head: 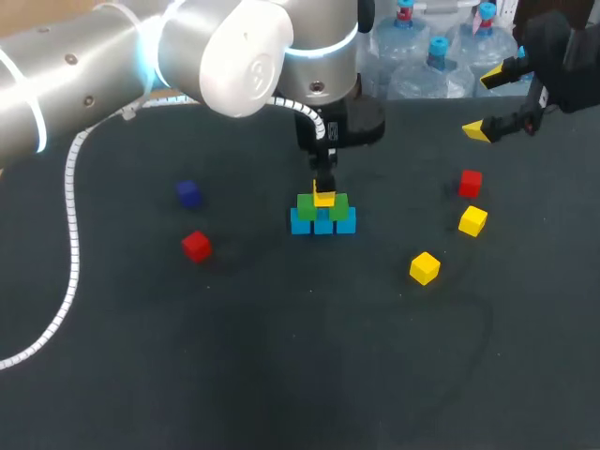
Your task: Place the blue cubes, place green cubes on the blue cubes, place the yellow cubes on the green cubes, then place the red cubes on the yellow cubes, and place purple cube on the red cubes.
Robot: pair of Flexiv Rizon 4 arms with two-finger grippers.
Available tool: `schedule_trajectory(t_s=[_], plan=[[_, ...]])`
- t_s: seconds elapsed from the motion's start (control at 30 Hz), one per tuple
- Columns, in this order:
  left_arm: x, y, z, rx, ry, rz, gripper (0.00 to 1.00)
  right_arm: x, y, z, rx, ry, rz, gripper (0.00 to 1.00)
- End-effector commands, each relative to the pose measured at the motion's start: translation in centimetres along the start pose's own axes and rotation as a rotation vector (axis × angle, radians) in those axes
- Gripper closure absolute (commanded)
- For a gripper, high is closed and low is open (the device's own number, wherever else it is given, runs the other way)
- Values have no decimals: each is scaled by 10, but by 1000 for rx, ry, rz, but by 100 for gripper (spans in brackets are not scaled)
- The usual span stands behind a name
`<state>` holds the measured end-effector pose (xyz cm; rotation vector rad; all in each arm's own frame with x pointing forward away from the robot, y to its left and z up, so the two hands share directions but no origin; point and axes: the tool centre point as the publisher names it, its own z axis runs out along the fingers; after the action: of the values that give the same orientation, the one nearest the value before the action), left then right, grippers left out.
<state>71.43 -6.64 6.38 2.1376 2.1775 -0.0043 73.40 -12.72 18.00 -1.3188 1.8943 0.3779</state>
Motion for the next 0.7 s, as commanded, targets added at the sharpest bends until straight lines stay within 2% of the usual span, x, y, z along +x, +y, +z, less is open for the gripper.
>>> schedule_trajectory(t_s=[0.03,0.07,0.2,0.53,0.7], plan=[[-1,3,0,11,1,3,22,0,0,1,0,-1,0,0],[-1,3,0,12,0,4,8,0,0,1,0,-1,0,0],[0,3,0,14,3,5,1,0,0,1,0,-1,0,0],[3,6,-4,6,0,1,0,0,0,1,0,-1,0,0],[9,-3,-32,-11,-31,-6,0,0,0,1,0,-1,0,0]])
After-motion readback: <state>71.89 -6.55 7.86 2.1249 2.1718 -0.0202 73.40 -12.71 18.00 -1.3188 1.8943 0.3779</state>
